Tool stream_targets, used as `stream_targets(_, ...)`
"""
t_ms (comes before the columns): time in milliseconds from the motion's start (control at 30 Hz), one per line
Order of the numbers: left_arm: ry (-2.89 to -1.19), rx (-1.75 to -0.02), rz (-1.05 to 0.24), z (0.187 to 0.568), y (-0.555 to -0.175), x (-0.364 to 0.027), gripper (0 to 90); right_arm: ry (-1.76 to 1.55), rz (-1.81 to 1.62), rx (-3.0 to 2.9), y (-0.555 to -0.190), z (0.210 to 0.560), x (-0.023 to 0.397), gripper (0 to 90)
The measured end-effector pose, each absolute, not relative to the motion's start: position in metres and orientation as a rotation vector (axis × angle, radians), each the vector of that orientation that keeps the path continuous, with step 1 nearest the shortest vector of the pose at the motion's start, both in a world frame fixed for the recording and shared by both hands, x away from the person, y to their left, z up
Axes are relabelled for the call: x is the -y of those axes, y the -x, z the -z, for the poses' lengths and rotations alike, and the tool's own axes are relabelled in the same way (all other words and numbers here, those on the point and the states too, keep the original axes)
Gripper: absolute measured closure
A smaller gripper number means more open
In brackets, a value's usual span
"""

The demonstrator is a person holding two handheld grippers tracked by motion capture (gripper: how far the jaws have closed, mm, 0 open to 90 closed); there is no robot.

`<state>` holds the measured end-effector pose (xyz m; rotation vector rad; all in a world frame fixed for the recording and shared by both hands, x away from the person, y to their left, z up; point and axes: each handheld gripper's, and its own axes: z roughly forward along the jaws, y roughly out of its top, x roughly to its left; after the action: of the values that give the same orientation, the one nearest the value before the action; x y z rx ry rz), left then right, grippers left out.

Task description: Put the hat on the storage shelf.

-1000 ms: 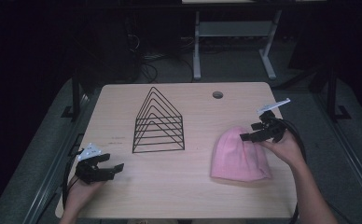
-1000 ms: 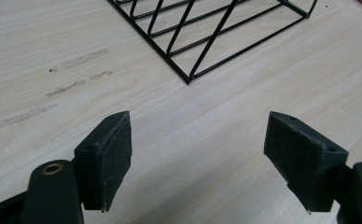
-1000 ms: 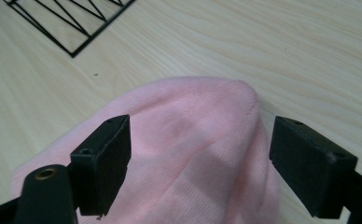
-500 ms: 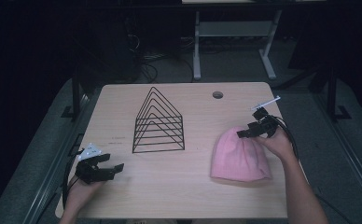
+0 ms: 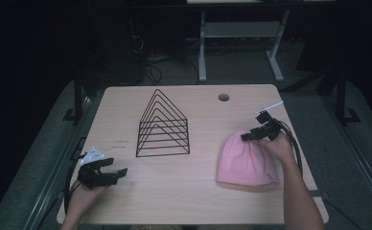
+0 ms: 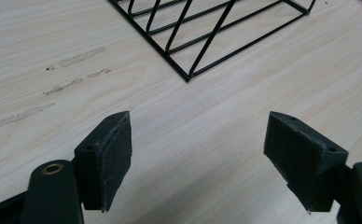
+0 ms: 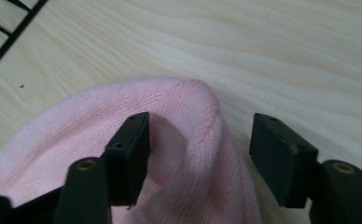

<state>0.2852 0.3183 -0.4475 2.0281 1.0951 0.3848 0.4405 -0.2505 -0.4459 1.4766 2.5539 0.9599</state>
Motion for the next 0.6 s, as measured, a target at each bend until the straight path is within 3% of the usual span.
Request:
stream_targets(233, -2.036, -1.089, -0.382, 0.448, -0.285, -0.316, 23.0, -1.476, -0.96, -2.572, -0.442, 0.452, 0.248, 49.1)
stream_targets(367, -2.035, -1.088, -0.385, 0.447, -0.285, -0.317, 23.0, -1.477, -1.002, -2.564, -0.441, 0.455, 0.249, 60.9)
stream_targets(600, -2.032, -1.094, -0.378, 0.448, -0.285, -0.315, 23.0, -1.503, -1.045, -2.543, -0.438, 0.455, 0.253, 71.8)
